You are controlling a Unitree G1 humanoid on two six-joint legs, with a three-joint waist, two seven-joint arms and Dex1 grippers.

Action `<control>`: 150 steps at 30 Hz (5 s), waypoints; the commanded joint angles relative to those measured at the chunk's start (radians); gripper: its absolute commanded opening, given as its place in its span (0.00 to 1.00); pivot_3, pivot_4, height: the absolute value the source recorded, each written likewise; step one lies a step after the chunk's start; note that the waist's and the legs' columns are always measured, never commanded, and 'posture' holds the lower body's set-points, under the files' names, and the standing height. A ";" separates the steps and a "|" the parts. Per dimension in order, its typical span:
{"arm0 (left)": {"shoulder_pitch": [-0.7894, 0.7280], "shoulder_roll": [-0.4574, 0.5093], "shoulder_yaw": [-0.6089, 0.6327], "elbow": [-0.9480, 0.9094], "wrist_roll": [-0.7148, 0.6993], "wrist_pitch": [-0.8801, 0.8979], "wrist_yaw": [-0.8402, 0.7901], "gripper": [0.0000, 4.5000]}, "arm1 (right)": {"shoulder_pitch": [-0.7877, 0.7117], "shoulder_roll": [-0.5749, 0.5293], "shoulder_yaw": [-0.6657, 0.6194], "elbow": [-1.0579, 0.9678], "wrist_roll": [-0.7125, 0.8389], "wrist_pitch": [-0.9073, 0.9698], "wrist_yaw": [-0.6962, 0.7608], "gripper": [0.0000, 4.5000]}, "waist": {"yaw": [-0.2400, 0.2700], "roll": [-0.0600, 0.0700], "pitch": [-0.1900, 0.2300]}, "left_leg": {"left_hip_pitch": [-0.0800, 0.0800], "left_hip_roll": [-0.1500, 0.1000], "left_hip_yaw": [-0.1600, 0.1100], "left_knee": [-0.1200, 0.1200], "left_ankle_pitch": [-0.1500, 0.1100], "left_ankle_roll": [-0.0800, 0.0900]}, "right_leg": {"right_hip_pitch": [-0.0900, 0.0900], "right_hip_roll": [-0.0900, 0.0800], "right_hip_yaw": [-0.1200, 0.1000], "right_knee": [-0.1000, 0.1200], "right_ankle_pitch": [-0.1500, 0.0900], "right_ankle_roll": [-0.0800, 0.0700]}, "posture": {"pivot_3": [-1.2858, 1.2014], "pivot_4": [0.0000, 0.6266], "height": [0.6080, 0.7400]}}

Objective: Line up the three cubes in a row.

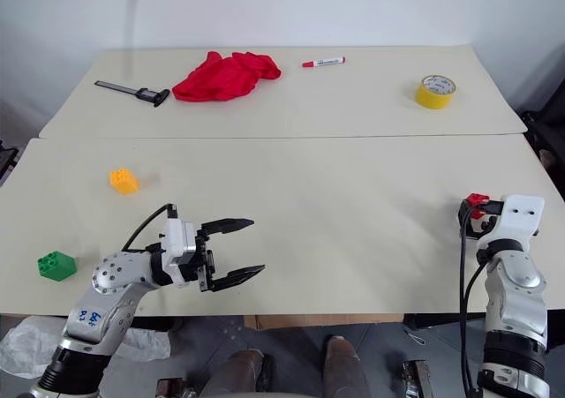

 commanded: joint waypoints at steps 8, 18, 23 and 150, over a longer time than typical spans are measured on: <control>0.009 0.028 0.055 -0.018 0.007 -0.018 0.012 1.00 | 0.056 -0.034 0.116 -0.210 0.079 -0.115 0.334 0.36 | -0.003 0.000 0.000 | 0.000 0.000 0.000 0.000 0.000 0.000 | 0.000 0.000 0.000 0.000 0.000 0.000 | 0.52 0.24 1.00; 0.104 0.050 0.087 -0.057 0.013 -0.006 0.034 1.00 | -0.256 -0.128 0.600 -0.144 0.097 -0.067 1.059 0.36 | -0.019 -0.002 0.002 | 0.002 0.002 -0.001 0.000 -0.001 0.000 | 0.001 0.001 -0.001 0.000 0.000 0.000 | 0.52 0.24 1.00; 0.143 0.055 0.101 -0.089 0.015 -0.003 0.048 1.00 | -0.331 -0.104 0.680 -0.023 -0.002 -0.126 1.092 0.36 | 0.006 -0.001 0.002 | -0.007 0.001 -0.007 0.001 -0.001 -0.002 | -0.002 -0.002 -0.001 -0.003 0.000 -0.001 | 0.52 0.24 1.00; 0.321 -0.340 0.693 0.124 0.003 -0.177 0.619 0.99 | -0.077 0.122 0.439 -0.218 0.221 -0.440 0.995 1.00 | 0.026 -0.005 0.000 | -0.014 0.004 0.007 0.019 -0.008 -0.001 | -0.014 0.003 0.003 0.008 0.001 0.002 | 0.52 0.24 1.00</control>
